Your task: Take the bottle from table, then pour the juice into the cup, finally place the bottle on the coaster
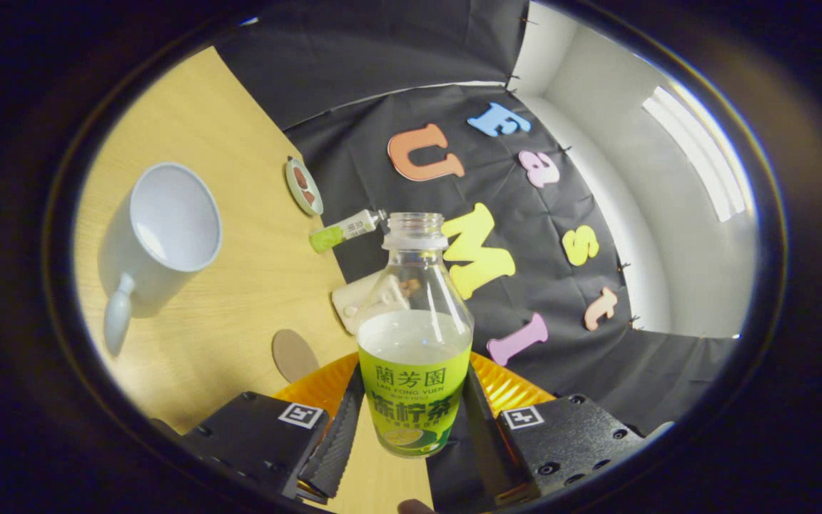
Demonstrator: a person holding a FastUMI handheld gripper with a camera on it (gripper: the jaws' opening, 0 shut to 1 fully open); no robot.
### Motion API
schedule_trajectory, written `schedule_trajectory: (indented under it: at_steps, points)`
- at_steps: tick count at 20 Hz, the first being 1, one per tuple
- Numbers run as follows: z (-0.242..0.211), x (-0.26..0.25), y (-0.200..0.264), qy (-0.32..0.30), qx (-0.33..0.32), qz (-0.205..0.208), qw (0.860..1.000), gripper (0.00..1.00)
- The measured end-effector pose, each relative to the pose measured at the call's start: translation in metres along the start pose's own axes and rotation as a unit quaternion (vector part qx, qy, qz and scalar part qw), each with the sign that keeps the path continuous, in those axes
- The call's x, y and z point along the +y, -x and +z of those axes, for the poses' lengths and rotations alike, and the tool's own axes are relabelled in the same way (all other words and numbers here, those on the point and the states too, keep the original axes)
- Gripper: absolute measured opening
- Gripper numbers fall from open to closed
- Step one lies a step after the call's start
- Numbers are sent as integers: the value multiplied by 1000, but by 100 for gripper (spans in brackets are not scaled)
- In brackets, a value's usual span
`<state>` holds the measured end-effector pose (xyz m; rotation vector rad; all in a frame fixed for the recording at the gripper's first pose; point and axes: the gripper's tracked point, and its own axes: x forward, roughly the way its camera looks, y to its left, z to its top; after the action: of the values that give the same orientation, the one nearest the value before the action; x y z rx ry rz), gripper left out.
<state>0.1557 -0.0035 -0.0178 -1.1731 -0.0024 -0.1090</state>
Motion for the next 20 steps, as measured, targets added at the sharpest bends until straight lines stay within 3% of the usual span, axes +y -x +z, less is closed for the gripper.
schedule_trajectory:
  at_steps: [7,14,20]
  points:
    - [16,0,-6,114,-33,-19,993,77]
    - [26,-12,-3,211,-57,-44,975,76]
    - [32,-14,-4,260,-69,-54,962,76]
